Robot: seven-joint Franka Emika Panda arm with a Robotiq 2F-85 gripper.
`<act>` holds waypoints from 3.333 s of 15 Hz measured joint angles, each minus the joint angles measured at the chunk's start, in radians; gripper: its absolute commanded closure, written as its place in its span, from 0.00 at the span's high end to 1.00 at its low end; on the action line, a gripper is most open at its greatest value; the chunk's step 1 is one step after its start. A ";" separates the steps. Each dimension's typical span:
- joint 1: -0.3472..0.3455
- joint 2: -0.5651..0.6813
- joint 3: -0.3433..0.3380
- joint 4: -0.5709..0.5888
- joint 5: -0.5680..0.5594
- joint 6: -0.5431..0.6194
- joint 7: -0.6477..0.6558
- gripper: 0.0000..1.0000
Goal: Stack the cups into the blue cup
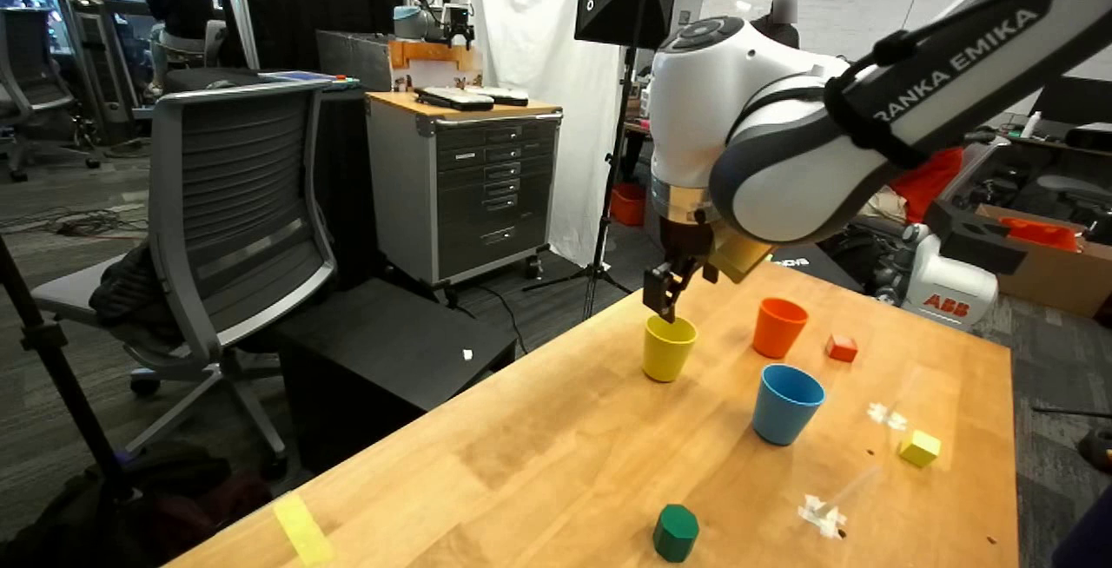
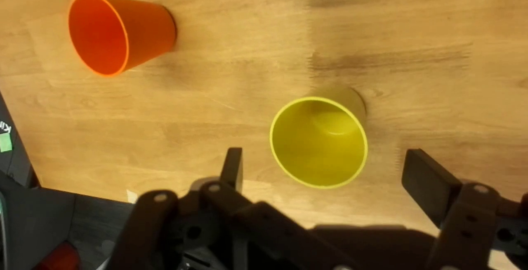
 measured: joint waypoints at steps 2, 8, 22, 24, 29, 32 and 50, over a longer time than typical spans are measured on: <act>0.003 -0.011 -0.011 -0.047 -0.026 0.043 0.013 1.00; 0.036 -0.013 -0.036 -0.083 -0.063 0.104 0.032 1.00; 0.086 0.058 -0.048 0.008 -0.075 0.102 0.063 1.00; 0.086 0.093 -0.050 0.047 -0.075 0.098 0.065 1.00; 0.087 0.181 -0.058 0.132 -0.075 0.073 0.066 1.00; 0.087 0.221 -0.062 0.168 -0.072 0.060 0.067 1.00; 0.074 0.309 -0.063 0.264 0.006 -0.013 0.066 0.35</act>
